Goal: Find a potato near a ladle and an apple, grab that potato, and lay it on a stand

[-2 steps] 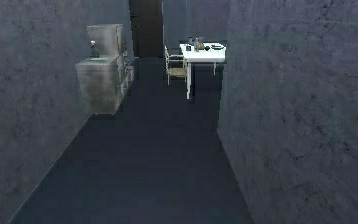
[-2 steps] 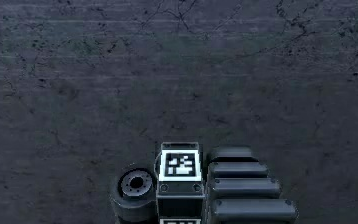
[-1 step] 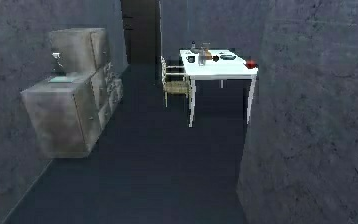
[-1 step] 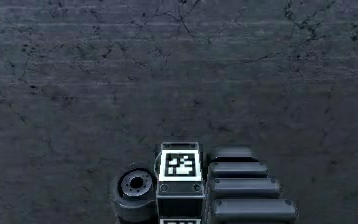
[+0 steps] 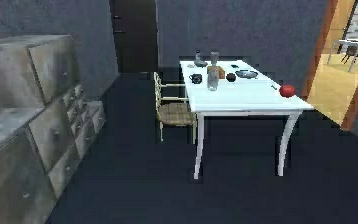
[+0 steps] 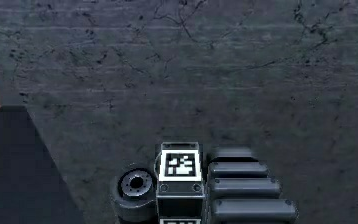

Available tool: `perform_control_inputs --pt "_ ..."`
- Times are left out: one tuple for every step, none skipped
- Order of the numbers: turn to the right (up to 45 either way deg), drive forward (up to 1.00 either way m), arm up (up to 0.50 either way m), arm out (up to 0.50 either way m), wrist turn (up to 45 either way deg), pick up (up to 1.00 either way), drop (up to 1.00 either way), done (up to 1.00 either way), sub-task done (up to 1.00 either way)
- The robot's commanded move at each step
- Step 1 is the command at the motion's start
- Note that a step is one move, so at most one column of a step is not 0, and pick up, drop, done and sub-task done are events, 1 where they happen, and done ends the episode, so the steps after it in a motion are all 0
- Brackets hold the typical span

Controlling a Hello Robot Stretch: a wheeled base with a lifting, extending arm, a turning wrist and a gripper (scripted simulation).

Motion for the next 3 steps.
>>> perform_control_inputs --pt "0.0 0.55 0.00 0.00 0.0 0.00 0.00 0.00 0.00" --pt "45.0 0.00 0.00 0.00 0.0 0.00 0.00 0.00 0.00" --pt "3.0 0.00 0.00 0.00 0.0 0.00 0.00 0.00 0.00"
